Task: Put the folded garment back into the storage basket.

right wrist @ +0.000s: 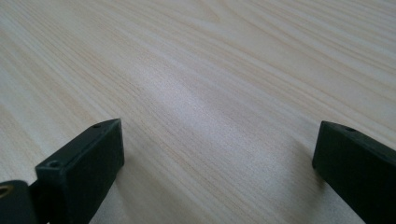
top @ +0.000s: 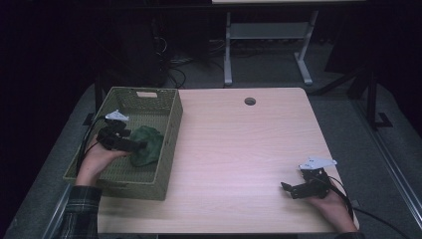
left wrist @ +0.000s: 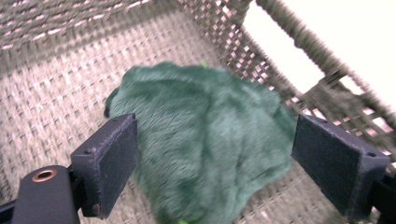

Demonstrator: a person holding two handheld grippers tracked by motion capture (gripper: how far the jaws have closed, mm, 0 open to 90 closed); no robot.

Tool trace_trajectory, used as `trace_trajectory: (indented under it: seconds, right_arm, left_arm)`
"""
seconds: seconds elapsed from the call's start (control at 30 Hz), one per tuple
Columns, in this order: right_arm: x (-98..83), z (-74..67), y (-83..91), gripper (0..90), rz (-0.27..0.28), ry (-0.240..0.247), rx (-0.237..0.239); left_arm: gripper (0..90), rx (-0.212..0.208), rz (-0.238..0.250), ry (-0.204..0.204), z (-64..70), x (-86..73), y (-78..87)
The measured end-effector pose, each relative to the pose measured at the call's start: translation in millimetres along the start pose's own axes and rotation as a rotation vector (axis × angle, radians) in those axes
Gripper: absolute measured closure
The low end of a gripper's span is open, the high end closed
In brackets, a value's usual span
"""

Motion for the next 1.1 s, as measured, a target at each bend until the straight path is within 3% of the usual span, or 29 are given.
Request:
trace_trajectory:
  seconds: [0.5, 1.1]
  right_arm:
    - [-0.1, -0.3, 0.1, 1.8, -0.002, -0.003, 0.001]
    - [-0.1, -0.3, 0.1, 1.8, -0.001, -0.003, 0.001]
  left_arm:
    - [14.3, -0.089, 0.078, -0.073, 50.9, 35.9, -2.0]
    - [14.4, -0.19, 0.114, -0.151, 110.0, 62.1, -17.7]
Point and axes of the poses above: each handheld gripper's, and its own axes: y roughly backward along the jaws, x roughly out of its top, z roughly to its right, the point moved 7 cm from there along -y, roughly forward along the jaws, and after that the axes turned 1 degree about y, right-handed, at the moved point
